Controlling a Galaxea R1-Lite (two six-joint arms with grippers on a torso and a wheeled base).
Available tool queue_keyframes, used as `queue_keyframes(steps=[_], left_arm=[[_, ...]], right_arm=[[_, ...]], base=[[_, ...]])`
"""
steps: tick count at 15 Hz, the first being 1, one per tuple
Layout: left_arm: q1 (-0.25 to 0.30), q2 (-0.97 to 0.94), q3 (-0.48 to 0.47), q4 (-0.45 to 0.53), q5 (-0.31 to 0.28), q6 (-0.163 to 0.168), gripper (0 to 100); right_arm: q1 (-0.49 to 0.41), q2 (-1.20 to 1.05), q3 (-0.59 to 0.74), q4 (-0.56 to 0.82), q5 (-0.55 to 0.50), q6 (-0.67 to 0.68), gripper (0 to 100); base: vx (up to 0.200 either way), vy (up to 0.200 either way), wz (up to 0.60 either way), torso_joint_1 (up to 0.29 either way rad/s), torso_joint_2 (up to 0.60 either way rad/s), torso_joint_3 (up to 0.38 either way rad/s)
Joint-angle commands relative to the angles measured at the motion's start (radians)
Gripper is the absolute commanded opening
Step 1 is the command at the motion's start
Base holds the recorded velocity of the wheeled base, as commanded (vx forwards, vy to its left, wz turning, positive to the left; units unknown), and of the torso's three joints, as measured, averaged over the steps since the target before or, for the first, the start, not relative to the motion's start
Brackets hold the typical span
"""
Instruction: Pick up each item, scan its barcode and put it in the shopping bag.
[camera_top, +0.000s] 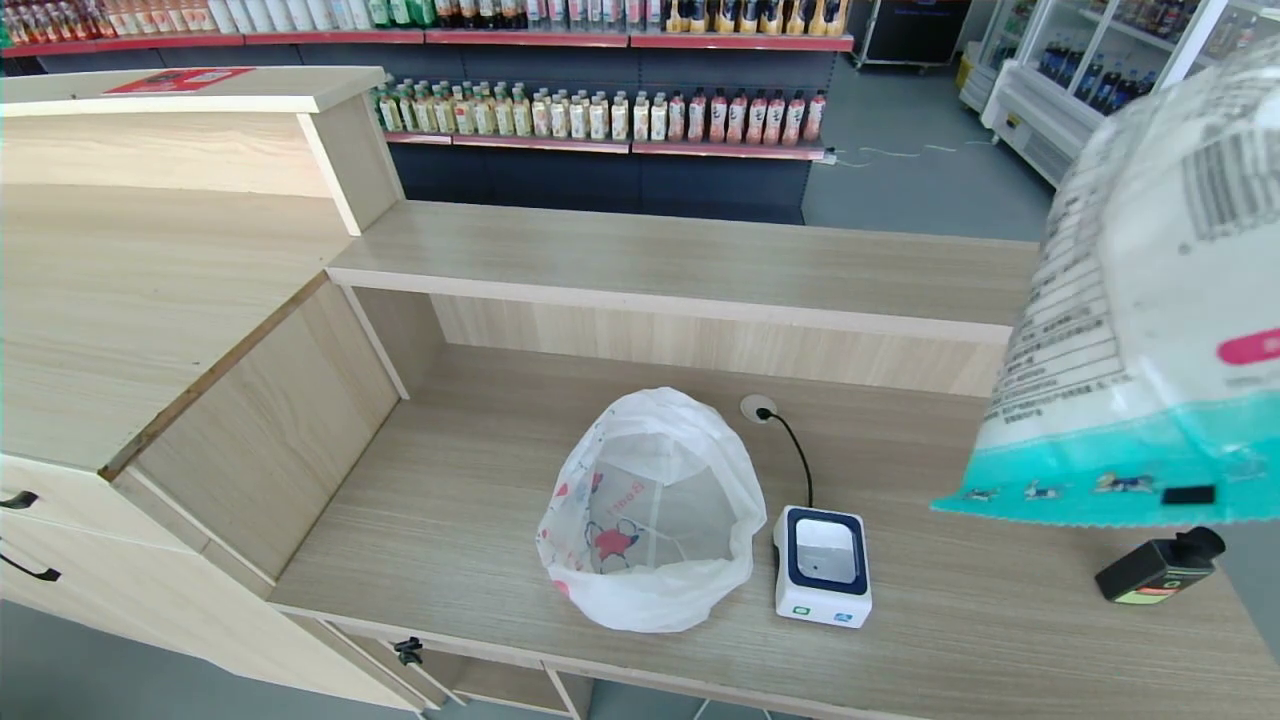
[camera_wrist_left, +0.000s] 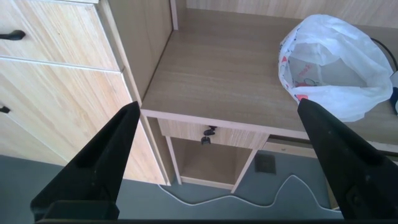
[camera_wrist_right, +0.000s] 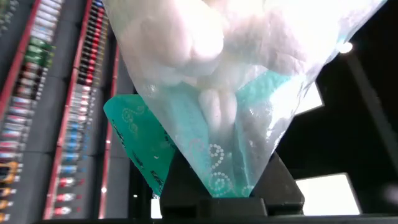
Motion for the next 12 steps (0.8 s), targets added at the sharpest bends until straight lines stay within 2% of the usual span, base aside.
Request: queue_keyframes(steps=[1,3,5,6,7,9,10,11,12], left_arm=[[0.0,0.0,0.0,0.0,0.0,0.0,100],[0.0,0.0,0.0,0.0,0.0,0.0,100],[0.0,0.0,0.0,0.0,0.0,0.0,100],[0.0,0.0,0.0,0.0,0.0,0.0,100],[0.0,0.0,0.0,0.0,0.0,0.0,100],[0.0,0.0,0.0,0.0,0.0,0.0,100],[0.0,0.0,0.0,0.0,-0.002,0.0,100],[0.0,0.0,0.0,0.0,-0.002,0.0,100],[0.0,0.0,0.0,0.0,-0.002,0.0,100]], right_arm=[[0.018,-0.014,-0.055,0.232,-0.028,0.027,0],[0.009,-0.023,-0.218,0.801,-0.031,0.032,0],[0.002,-0.031,-0.316,1.159,-0.031,0.118,0],[-0.045,-0.051,-0.335,1.286,-0.051,0.213,0],[-0.099,-0.078,-0.335,1.366,-0.095,0.354,0],[-0.156,-0.097,-0.336,1.421,-0.204,0.632,0],[-0.188,-0.123,-0.332,1.433,-0.307,0.859,0],[-0.189,-0.151,-0.321,1.492,-0.502,1.153,0],[-0.188,-0.161,-0.318,1.599,-0.622,1.319,0]], base=[[0.0,0.0,0.0,0.0,0.0,0.0],[0.0,0.0,0.0,0.0,0.0,0.0],[0.0,0.0,0.0,0.0,0.0,0.0],[0.0,0.0,0.0,0.0,0.0,0.0],[0.0,0.0,0.0,0.0,0.0,0.0],[0.0,0.0,0.0,0.0,0.0,0.0],[0.0,0.0,0.0,0.0,0.0,0.0],[0.0,0.0,0.0,0.0,0.0,0.0],[0.0,0.0,0.0,0.0,0.0,0.0]])
